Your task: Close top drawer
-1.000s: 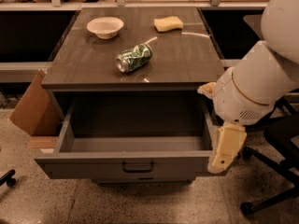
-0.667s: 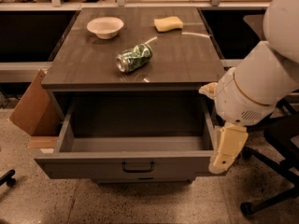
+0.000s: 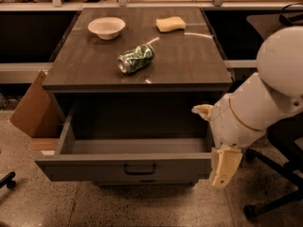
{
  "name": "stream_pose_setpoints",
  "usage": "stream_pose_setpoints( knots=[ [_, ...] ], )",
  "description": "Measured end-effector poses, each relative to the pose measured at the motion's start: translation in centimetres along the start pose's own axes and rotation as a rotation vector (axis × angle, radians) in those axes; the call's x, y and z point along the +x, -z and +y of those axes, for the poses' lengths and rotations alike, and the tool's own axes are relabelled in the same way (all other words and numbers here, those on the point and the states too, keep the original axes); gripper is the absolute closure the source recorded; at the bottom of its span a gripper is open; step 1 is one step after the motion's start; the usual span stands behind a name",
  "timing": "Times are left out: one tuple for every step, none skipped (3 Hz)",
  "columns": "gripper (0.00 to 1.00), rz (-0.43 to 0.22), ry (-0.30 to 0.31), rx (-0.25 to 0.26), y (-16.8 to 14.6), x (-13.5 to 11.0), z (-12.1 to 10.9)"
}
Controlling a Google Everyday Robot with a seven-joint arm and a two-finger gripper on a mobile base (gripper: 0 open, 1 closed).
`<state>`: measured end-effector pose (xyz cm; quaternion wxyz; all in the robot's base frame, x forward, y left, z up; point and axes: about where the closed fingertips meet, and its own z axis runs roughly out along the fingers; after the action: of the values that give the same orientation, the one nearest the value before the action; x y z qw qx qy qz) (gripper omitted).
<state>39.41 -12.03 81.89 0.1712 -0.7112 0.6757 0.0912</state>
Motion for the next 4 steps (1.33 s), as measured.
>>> stream_pose_setpoints(
  knots=[
    [0.00,-0.045,0.051,-0.019,-2.6,0.5,0.9],
    [0.27,-0.096,0.070,-0.042,-5.4,1.6,2.4],
    [0.50,-0.122,0.068,-0.057,-6.9,2.2,3.2],
    [0.73,-0.129,0.053,-0.076,-8.8,2.9,3.9]
  ],
)
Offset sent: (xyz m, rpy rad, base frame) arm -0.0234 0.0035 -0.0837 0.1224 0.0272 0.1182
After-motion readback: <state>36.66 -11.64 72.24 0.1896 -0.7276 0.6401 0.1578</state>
